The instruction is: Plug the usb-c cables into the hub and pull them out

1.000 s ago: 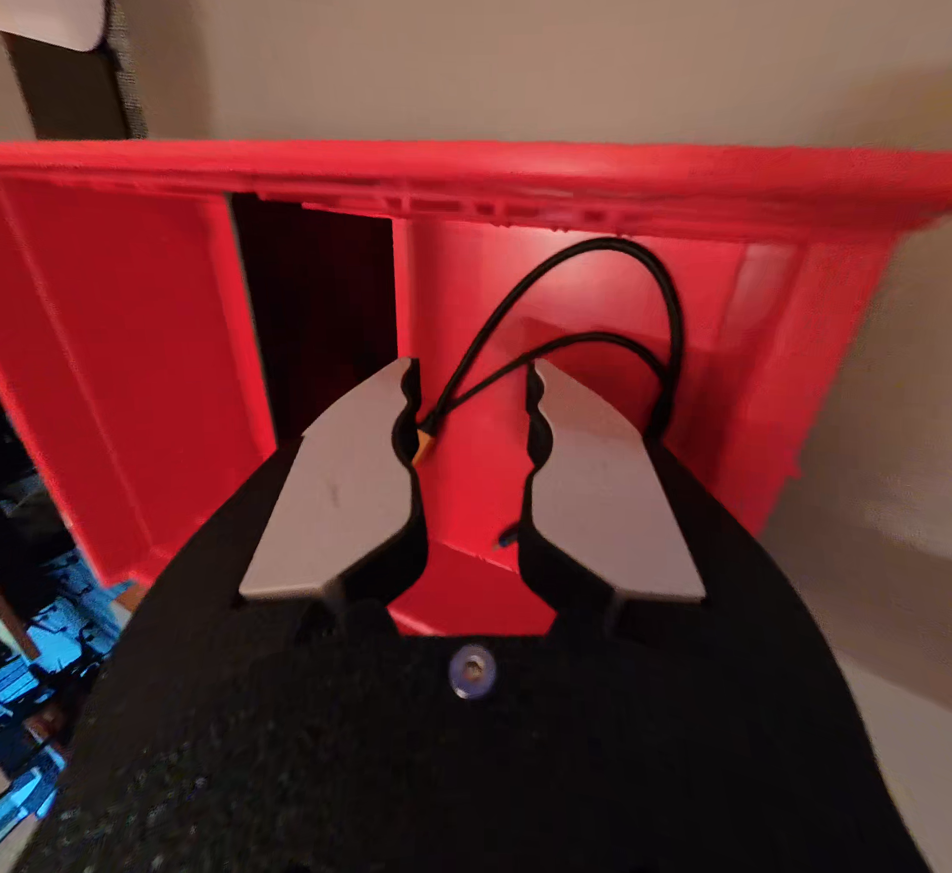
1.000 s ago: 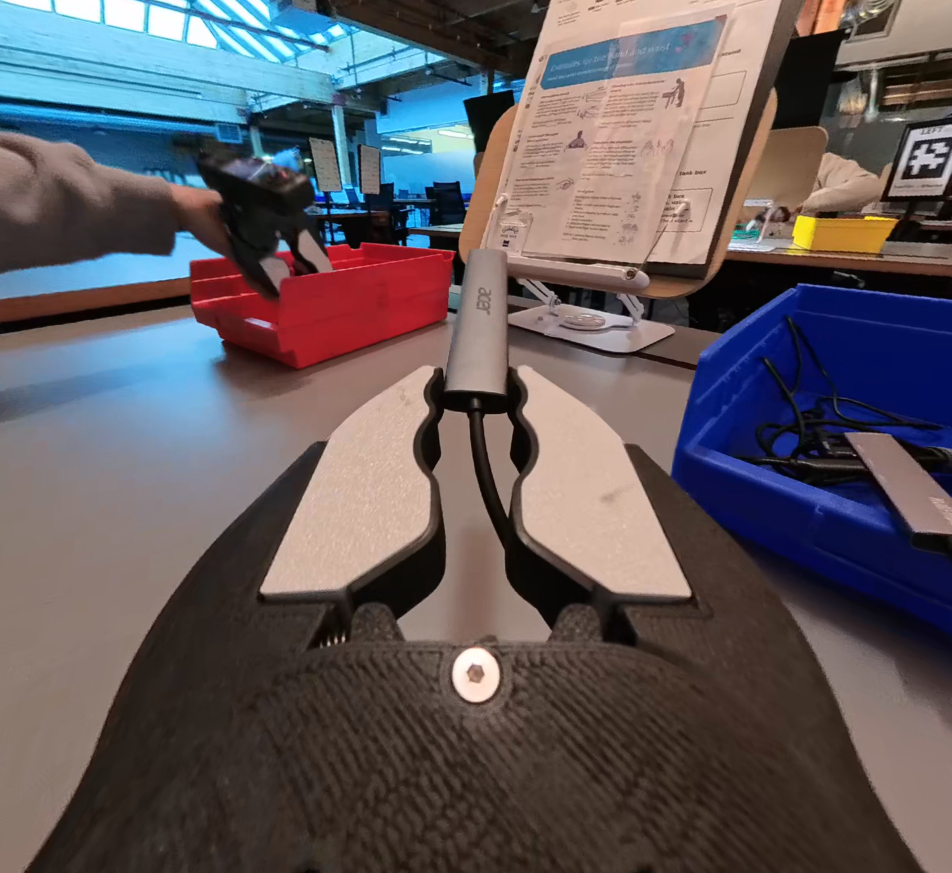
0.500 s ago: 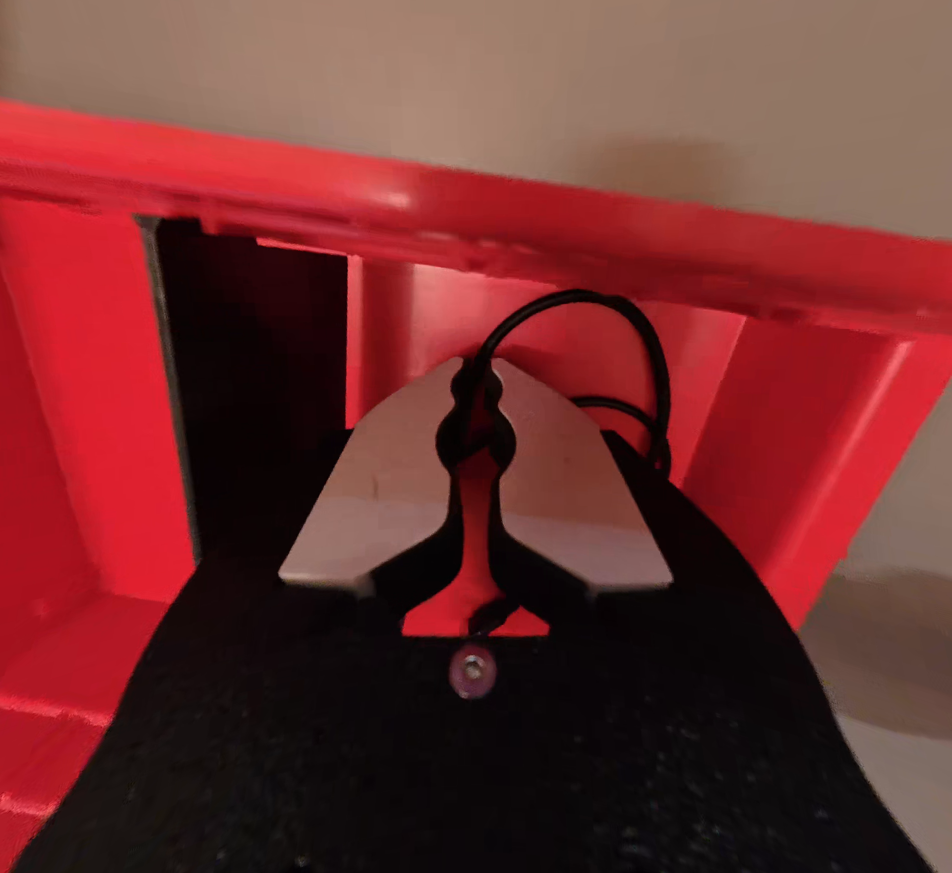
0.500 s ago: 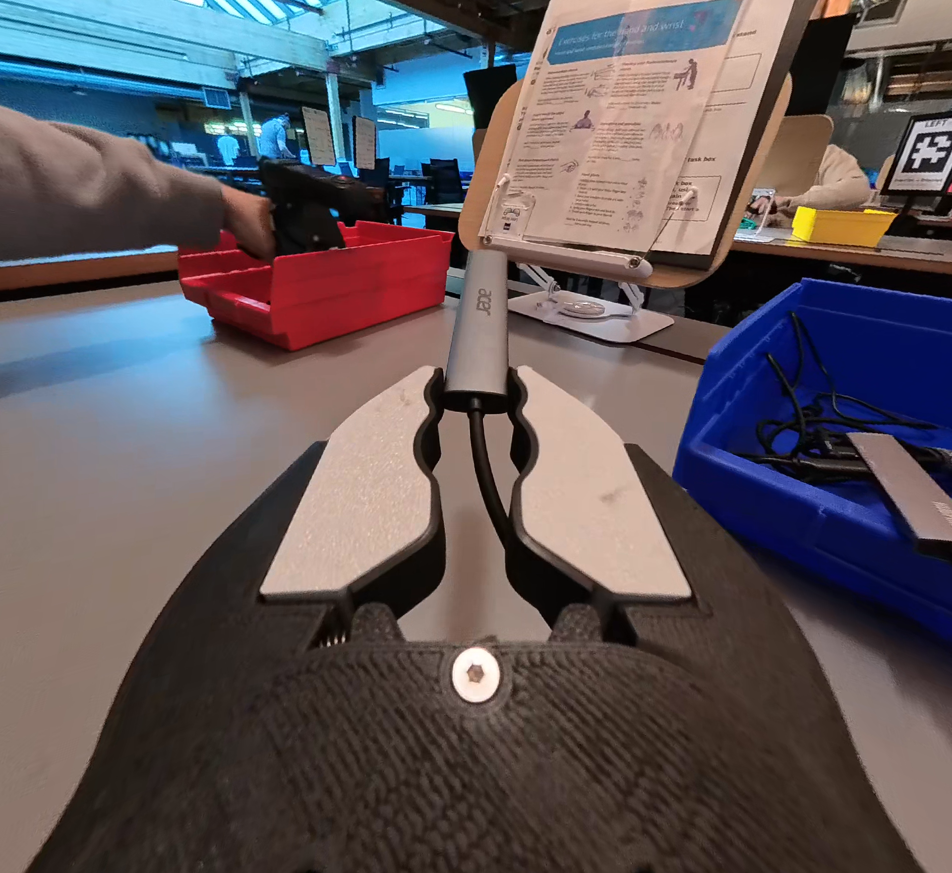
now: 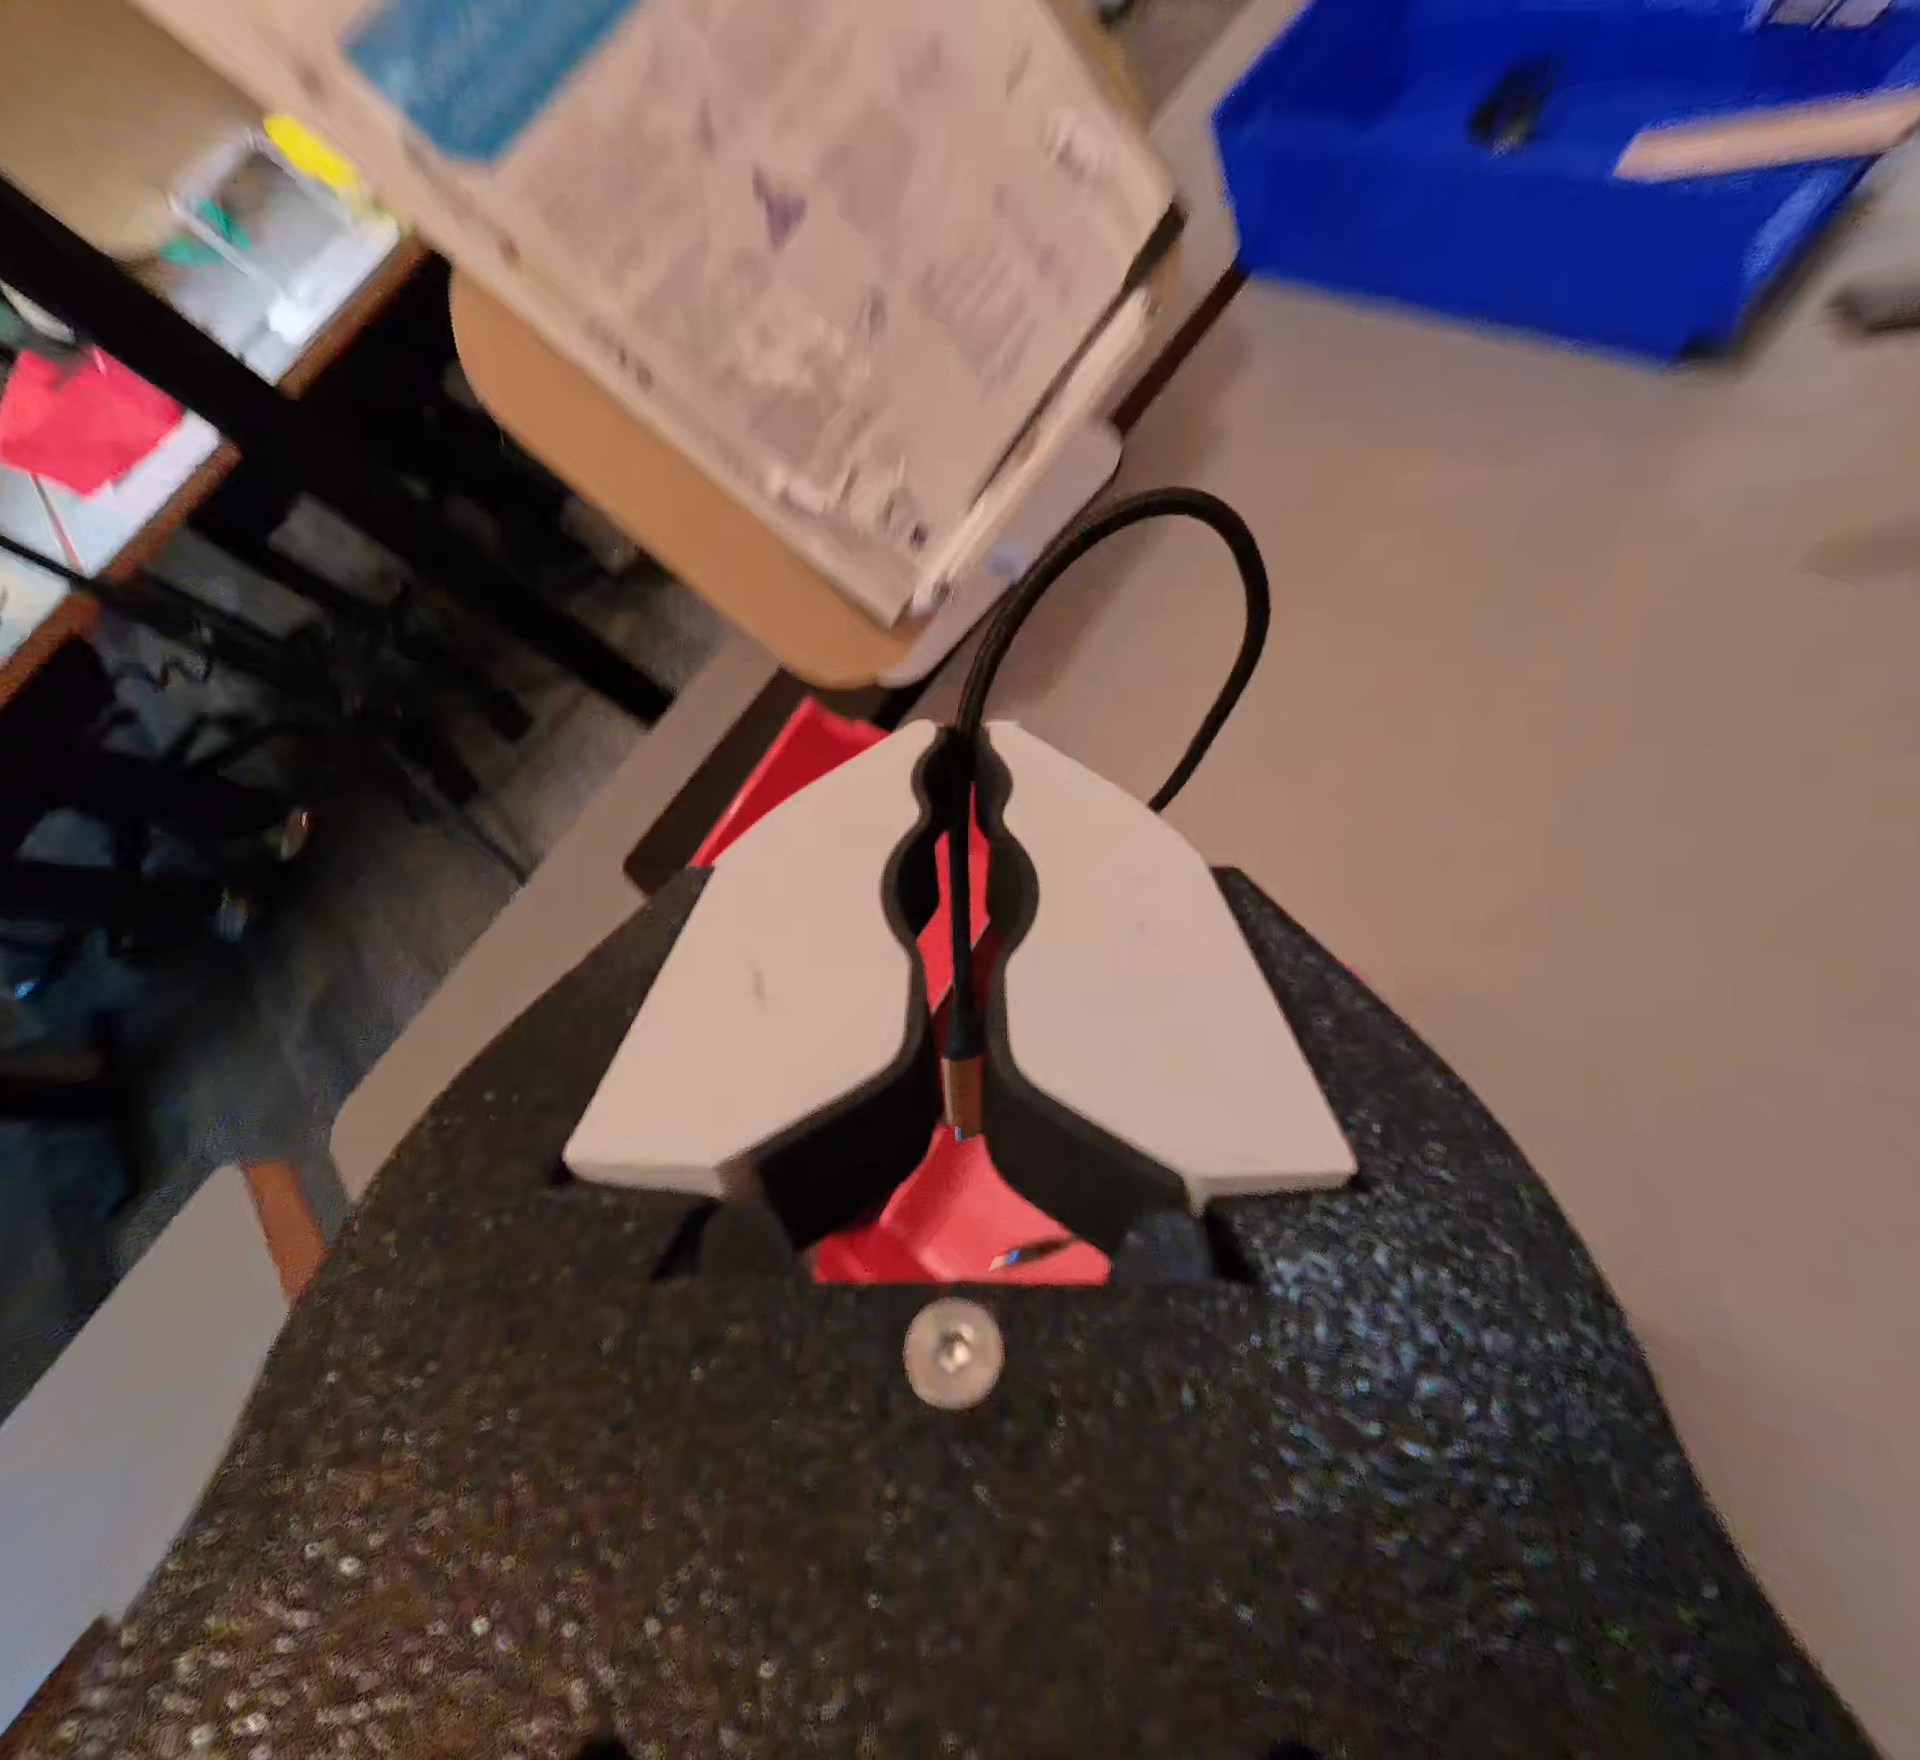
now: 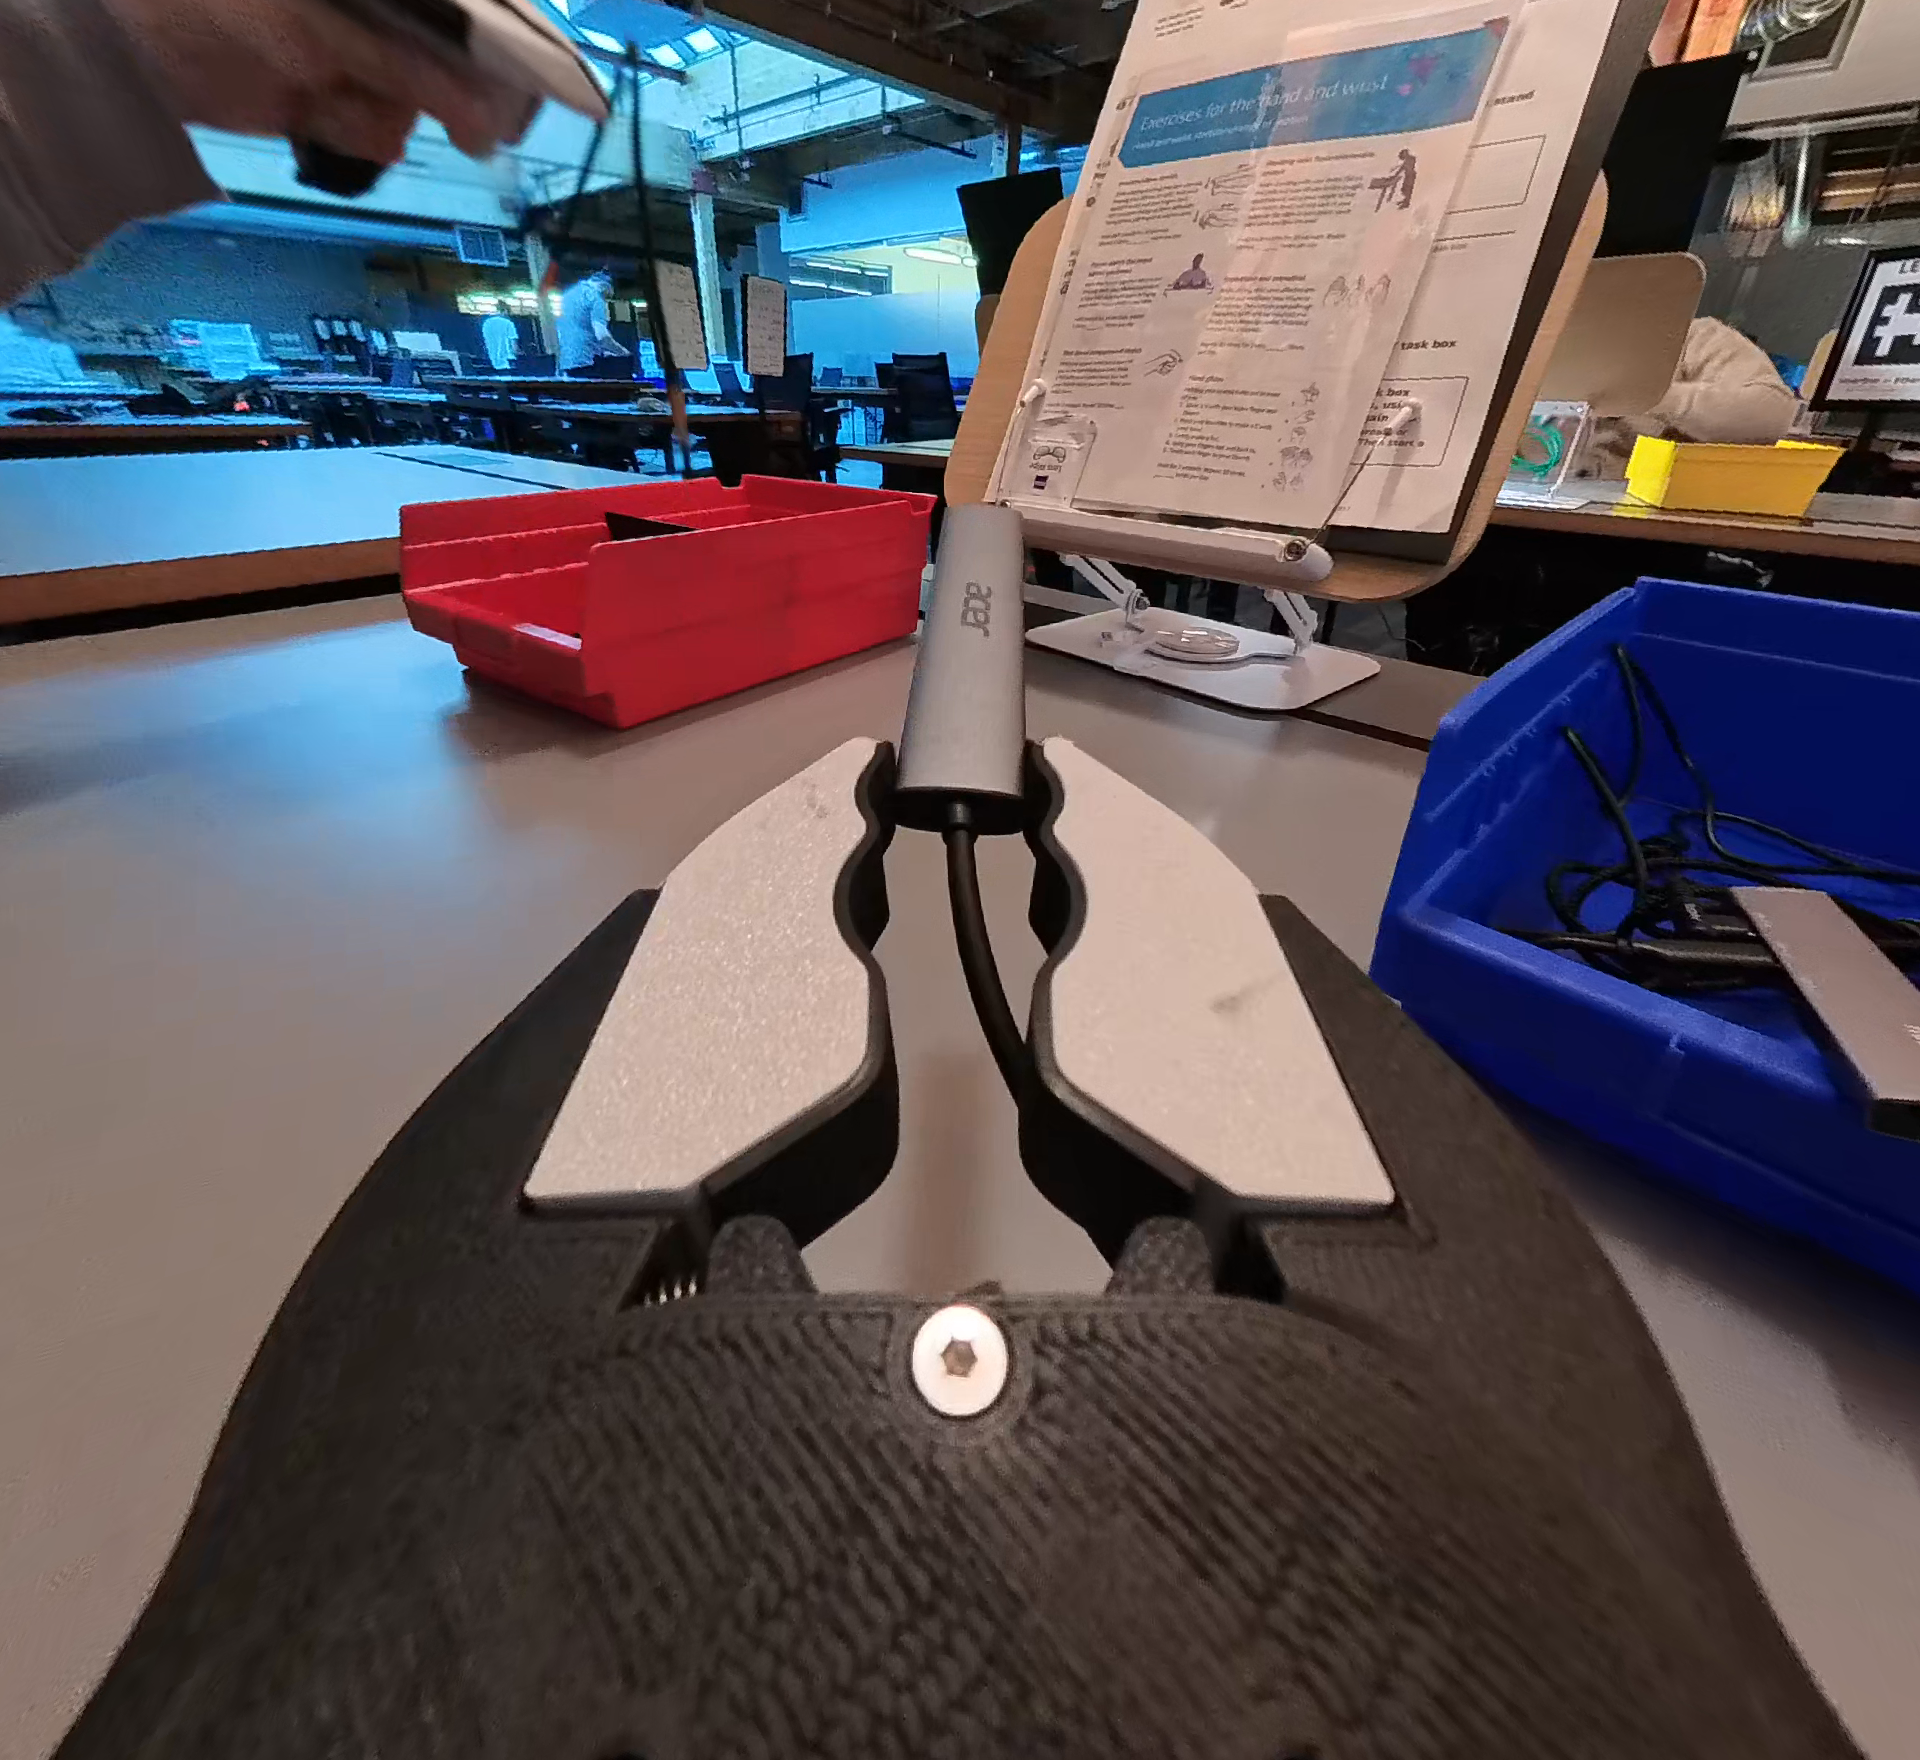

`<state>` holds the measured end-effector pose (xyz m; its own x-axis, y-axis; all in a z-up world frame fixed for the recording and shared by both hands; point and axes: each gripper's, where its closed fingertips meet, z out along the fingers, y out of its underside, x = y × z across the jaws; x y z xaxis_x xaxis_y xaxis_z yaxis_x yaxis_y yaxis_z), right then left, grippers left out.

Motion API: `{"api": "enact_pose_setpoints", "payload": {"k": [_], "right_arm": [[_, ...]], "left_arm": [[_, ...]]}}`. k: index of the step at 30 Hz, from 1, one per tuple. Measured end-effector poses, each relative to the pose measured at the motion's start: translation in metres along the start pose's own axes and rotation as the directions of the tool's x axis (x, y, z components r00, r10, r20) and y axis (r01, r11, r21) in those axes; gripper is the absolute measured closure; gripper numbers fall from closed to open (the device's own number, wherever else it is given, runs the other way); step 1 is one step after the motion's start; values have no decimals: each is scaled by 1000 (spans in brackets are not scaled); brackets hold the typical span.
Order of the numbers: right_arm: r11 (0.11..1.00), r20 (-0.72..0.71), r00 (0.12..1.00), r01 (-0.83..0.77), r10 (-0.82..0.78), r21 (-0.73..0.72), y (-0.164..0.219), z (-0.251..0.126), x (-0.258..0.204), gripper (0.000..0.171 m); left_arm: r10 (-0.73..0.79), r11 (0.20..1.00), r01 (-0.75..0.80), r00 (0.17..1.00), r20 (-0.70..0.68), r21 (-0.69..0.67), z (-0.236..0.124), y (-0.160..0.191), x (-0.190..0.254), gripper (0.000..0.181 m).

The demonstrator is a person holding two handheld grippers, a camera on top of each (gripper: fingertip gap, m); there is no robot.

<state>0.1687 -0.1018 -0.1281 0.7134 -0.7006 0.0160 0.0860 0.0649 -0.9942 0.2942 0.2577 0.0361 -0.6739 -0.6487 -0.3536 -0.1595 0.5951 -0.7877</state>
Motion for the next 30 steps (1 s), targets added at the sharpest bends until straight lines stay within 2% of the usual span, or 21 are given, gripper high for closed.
{"api": "enact_pose_setpoints", "payload": {"k": [1,4,7,12,16,20,24,26,30], "right_arm": [[1000,-2,1000,-7,7,5,-1,-1,1,148],[999,0,999,-38,38,27,-3,-3,4,148],[995,1,997,-77,77,57,-6,-6,8,148],[980,-5,988,-154,156,127,-13,-15,19,148],[973,1,984,-176,178,152,-15,-18,22,148],[980,11,990,-142,142,136,-14,-16,16,148],[986,23,992,-123,121,116,-13,-13,12,148],[987,26,993,-119,116,109,-12,-12,11,148],[986,27,993,-121,119,111,-12,-13,11,148]], "left_arm": [[-6,999,6,1000,-1,44,-7,-17,7,179],[-1,997,1,1000,9,82,-6,-48,37,179],[5,998,-3,1000,-31,68,23,-57,80,179],[20,998,-19,1000,-20,65,94,-35,151,179],[188,967,-201,978,89,160,122,-11,199,179],[370,889,-380,925,87,258,117,24,251,179],[469,856,-464,883,35,228,102,66,269,179],[467,870,-452,883,-35,197,95,90,270,178],[372,922,-351,920,-122,161,83,120,261,171]]}}
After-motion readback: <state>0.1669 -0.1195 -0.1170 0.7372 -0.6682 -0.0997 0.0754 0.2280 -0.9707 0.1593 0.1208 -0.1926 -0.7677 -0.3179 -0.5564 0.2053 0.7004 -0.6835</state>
